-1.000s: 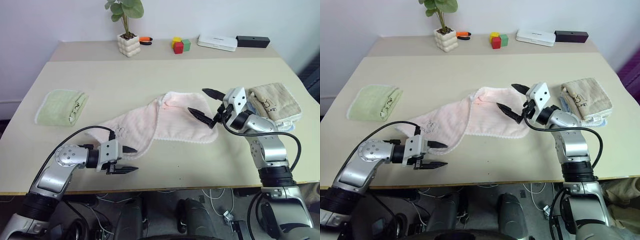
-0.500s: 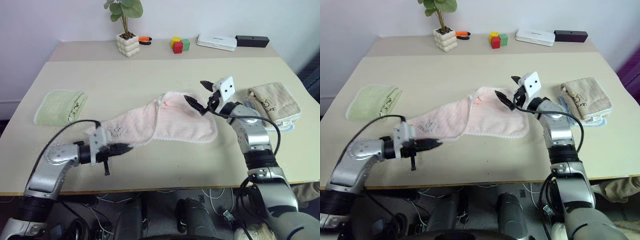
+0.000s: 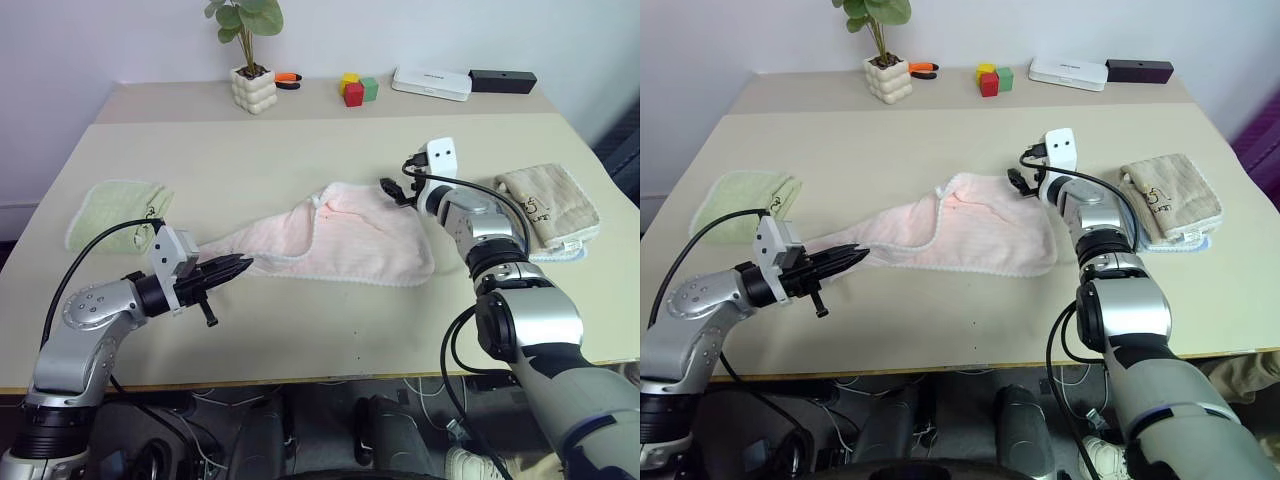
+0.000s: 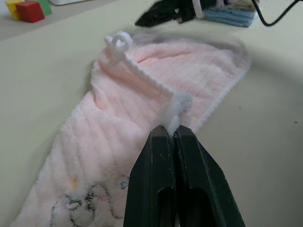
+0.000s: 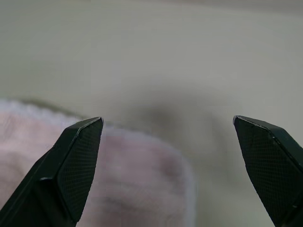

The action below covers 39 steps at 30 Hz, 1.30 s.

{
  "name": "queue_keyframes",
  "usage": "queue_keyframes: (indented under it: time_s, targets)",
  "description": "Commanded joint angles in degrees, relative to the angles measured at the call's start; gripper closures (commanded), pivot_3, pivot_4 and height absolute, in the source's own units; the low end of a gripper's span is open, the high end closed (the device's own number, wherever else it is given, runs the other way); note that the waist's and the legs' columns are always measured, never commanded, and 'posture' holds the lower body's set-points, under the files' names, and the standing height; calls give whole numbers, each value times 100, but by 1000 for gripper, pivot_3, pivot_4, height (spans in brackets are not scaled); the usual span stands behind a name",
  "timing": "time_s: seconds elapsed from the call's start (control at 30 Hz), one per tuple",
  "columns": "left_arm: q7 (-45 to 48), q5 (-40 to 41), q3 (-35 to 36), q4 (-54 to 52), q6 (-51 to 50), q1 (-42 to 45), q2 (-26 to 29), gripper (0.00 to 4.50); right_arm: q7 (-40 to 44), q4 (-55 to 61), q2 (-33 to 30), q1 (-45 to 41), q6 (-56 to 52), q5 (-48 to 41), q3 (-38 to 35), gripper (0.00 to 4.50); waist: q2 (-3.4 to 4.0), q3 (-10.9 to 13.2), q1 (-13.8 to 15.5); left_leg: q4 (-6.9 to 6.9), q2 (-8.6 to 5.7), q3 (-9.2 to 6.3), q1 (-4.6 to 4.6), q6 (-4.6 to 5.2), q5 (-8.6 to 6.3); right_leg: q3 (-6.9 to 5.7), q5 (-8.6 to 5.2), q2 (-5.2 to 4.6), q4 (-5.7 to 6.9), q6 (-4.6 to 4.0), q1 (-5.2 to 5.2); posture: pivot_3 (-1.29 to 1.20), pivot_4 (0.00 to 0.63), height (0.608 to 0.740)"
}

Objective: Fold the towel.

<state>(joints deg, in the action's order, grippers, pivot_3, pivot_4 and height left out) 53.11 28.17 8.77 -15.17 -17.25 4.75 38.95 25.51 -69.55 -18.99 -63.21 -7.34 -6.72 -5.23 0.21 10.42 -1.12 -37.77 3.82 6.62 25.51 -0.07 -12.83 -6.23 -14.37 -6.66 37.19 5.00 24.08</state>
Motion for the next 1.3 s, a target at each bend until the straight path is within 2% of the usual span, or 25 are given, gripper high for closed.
queue_keyframes:
  time_s: [0.03,0.17,0.23,0.3,0.5,0.73,0.83,1.03,1.17,1.3]
  targets:
    - [-71,110,183,-285,-26,-102,26,4475,-189,-174,17,-291,-110,185,13,0,0,0,6,0,0,0,0,0,0,0,0,0,0,0,0,0,150,740]
    - [-121,117,166,-345,-48,-134,22,4475,-218,-313,92,-305,-158,339,64,0,0,0,-5,0,0,0,0,0,0,0,0,0,0,0,1,0,150,740]
    - [-129,108,144,-348,-62,-105,17,4500,-308,-352,117,-322,-234,324,-11,538,0,0,-6,1,0,0,0,0,0,1,0,0,0,0,1,0,150,740]
    - [-126,90,129,-327,-64,-69,20,4500,-251,-358,161,-340,-332,259,-109,1249,0,0,-6,1,0,1,0,0,0,1,0,0,0,0,1,0,150,740]
    - [-83,75,116,-283,-45,-66,32,4500,-198,-314,153,-297,-321,290,-192,4401,0,0,12,0,0,0,0,0,0,1,0,0,0,0,0,0,150,740]
    - [-321,-109,236,67,143,120,-47,4500,80,-56,-55,-94,55,434,-71,4458,0,0,6,0,0,0,0,0,0,1,0,0,-1,0,0,0,150,740]
    - [-1042,-582,494,871,632,619,-212,4500,648,613,-237,240,236,440,60,4458,0,0,30,1,-1,-3,1,-2,1,0,0,1,0,0,0,0,150,740]
    - [-1335,-1118,448,1751,1380,1037,-259,4500,1121,1894,-404,837,324,497,321,4458,0,0,-5,10,0,3,0,-3,2,2,0,2,-3,0,5,0,150,740]
    - [-1378,-1546,219,3134,2035,2091,-272,4500,806,2176,-282,413,306,488,263,4458,0,0,5,13,0,6,0,-11,8,2,1,3,4,0,14,0,150,740]
    - [-1678,-2163,-18,5423,2973,3836,-200,4500,207,1244,-137,-341,869,735,311,4458,-4,3,39,9,-1,6,12,-7,22,1,4,5,9,-4,24,0,150,740]
